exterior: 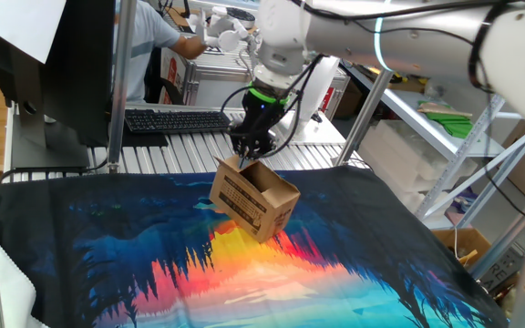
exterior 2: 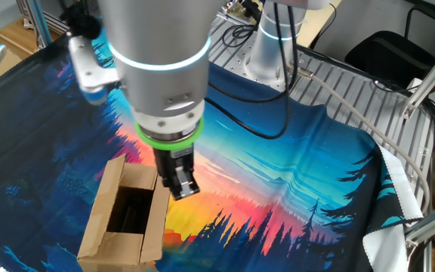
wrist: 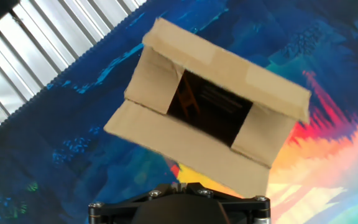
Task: Cover the box
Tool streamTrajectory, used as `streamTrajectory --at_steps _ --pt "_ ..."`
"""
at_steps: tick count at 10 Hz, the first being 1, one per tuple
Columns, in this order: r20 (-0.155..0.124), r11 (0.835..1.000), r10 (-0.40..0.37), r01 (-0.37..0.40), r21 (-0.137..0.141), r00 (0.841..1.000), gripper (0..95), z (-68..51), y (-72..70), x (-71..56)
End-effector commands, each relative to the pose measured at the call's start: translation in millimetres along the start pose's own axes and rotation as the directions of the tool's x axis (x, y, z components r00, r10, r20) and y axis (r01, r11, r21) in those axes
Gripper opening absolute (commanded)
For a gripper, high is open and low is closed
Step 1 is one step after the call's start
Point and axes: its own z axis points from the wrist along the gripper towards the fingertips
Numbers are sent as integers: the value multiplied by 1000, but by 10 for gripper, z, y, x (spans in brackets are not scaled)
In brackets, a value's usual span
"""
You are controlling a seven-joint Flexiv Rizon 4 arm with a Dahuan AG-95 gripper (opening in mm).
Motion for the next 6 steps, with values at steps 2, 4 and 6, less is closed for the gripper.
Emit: streamTrajectory --at_steps 2,4,6 --pt "2 1000 5 -5 0 1000 0 41 29 22" --pt "10 1000 9 -9 -3 1000 0 89 48 37" --pt "24 1000 12 -11 -7 1000 0 170 81 26"
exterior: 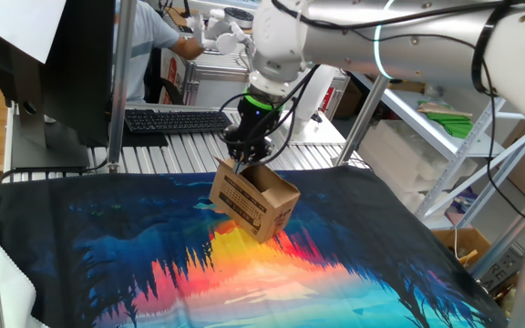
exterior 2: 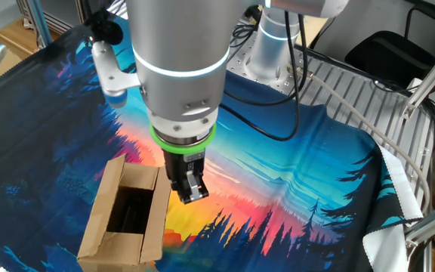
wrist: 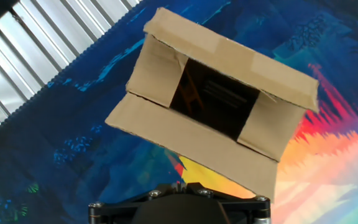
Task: Cover the box
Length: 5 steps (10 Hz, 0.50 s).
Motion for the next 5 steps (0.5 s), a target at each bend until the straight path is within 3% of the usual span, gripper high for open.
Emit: streamTrajectory --at_steps 1,5 --pt "13 1000 1 -1 -2 1000 0 58 8 -17" --pt "24 1000 -11 12 -17 1000 0 157 -45 -90"
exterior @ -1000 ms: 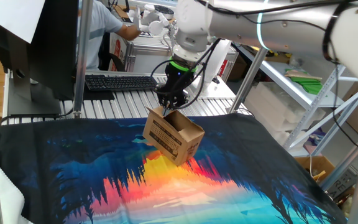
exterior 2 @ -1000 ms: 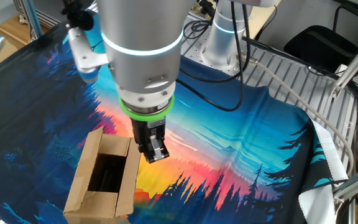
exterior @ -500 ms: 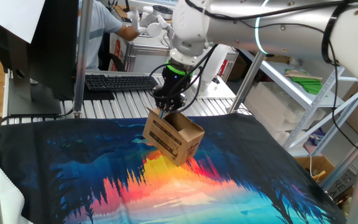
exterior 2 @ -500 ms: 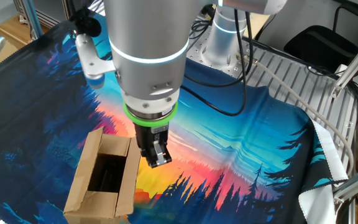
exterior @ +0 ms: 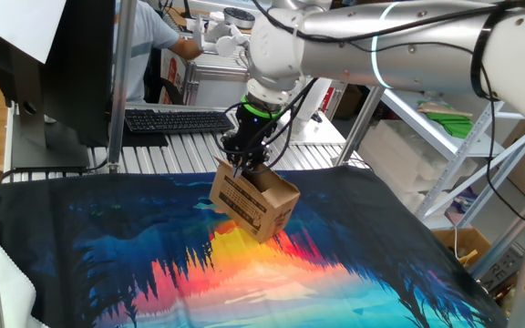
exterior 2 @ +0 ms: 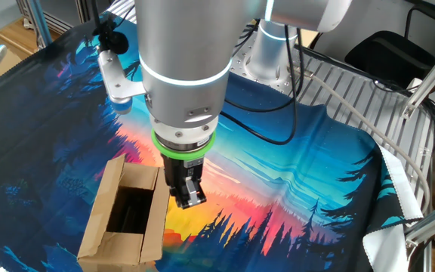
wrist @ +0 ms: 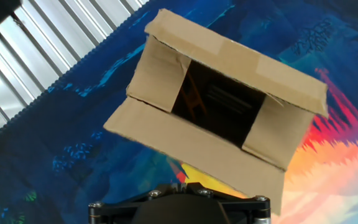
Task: Cover the box
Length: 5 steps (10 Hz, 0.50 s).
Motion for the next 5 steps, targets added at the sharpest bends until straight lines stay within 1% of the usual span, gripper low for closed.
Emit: streamTrajectory --at_steps 1,3,5 --pt "0 1000 -4 4 -1 1000 0 -2 -27 -19" --pt "-1 1000 -7 7 -4 1000 0 5 -50 -45" --pt "4 1000 2 -2 -10 1000 0 46 -38 -41"
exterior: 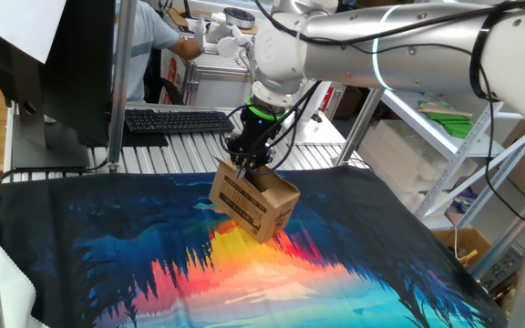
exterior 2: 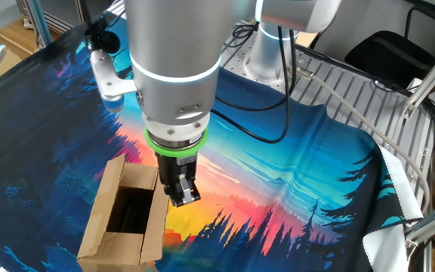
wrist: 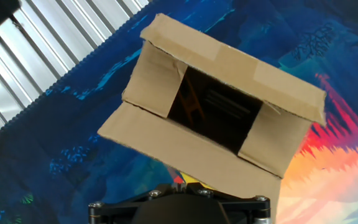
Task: Cover the box
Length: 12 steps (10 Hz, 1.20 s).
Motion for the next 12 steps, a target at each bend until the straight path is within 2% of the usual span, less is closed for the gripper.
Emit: streamTrajectory --at_steps 1,3,5,6,9,12 --pt "5 1000 6 -6 0 1000 0 39 8 1" --pt "17 1000 11 -11 -4 1000 0 103 26 1" --pt "20 1000 4 -4 -1 1000 0 111 32 -29" --pt "18 1000 0 0 0 1000 0 94 32 -53" --pt "-4 999 -32 32 11 999 0 -38 20 -253" --pt "-6 999 -49 49 20 999 0 -83 8 -318"
